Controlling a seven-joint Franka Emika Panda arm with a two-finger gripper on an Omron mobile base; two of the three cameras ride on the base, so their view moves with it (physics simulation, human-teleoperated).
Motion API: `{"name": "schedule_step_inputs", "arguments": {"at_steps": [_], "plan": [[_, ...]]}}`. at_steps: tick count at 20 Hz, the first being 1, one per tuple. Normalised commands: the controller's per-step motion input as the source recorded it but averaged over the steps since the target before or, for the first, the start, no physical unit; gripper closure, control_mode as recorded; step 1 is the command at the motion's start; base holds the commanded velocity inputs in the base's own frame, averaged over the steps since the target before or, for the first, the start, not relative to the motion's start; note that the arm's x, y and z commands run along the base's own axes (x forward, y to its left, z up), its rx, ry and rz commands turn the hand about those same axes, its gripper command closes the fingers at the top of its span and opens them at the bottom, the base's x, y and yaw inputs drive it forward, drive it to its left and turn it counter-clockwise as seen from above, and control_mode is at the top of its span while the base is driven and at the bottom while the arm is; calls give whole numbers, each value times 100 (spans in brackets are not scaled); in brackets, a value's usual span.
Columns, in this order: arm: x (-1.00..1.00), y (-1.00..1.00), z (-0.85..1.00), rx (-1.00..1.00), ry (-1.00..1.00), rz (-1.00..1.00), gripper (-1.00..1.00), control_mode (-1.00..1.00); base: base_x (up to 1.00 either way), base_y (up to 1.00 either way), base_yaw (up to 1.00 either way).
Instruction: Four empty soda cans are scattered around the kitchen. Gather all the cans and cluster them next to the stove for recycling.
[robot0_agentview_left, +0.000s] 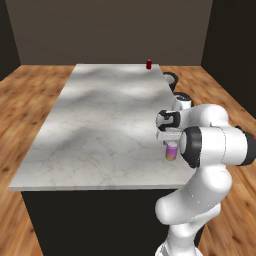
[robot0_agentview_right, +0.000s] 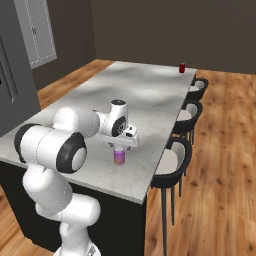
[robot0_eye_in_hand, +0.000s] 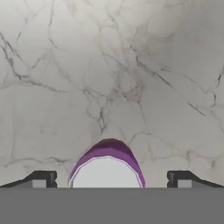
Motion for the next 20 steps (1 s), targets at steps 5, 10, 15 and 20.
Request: {"name": "schedule_step_inputs", "arguments": {"at_steps": [5,10,15,20], "plan": [[1,-1,-28,0,0,0,-100,-100,0,0,0],[3,-4,-14,0,0,0,-100,-100,0,0,0],[1,-3,-4,0,0,-1,-100,-100,0,0,0],[0,0,0,0,0,0,-100,-100,0,0,0]]}}
